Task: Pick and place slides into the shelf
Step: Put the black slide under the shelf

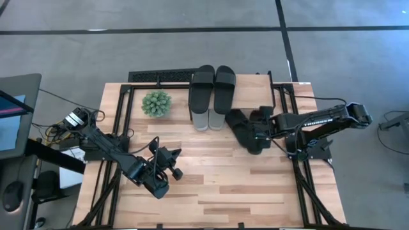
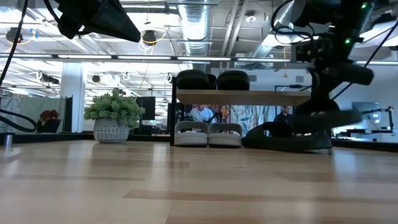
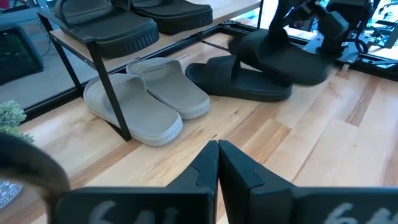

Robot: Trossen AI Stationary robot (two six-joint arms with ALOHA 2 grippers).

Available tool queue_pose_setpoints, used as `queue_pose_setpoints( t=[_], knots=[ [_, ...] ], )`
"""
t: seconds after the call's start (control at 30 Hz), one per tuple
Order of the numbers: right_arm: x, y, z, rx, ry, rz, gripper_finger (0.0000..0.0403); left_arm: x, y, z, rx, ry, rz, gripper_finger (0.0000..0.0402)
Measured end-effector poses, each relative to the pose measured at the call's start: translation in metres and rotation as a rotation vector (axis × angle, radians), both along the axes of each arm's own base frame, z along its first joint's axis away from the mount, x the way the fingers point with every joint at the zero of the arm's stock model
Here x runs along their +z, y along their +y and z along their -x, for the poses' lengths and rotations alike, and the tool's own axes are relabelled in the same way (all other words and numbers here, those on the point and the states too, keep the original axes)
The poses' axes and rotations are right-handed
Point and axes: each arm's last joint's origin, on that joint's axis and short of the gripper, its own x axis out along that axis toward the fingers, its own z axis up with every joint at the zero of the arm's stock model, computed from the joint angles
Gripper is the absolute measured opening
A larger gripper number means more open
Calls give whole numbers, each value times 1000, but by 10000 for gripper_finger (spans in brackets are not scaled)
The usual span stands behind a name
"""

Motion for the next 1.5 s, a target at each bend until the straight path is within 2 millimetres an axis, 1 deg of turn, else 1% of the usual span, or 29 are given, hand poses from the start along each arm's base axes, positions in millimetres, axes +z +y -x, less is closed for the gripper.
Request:
queue_pose_setpoints(
  t=[0.3, 0.4, 0.53, 0.9, 1.07, 1.5],
  knots=[
    [2, 1, 1, 38, 12, 6, 0, 0, 0, 0, 2, -11, 9, 0],
    [-2, 2, 2, 48, 21, -33, 0, 0, 0, -1, 2, -13, 11, 0],
    [-6, 7, -1, 81, -18, -94, 0, 0, 0, -1, 2, -13, 11, 0],
    [-16, 19, -14, 133, -31, -108, 0, 1, 0, -2, 9, -22, 12, 0],
    [-17, 21, -14, 128, -37, -120, 0, 1, 0, -2, 9, -26, 16, 0],
    [5, 22, -7, 111, 50, -177, 0, 2, 1, -2, 18, -35, -5, 0]
  ],
)
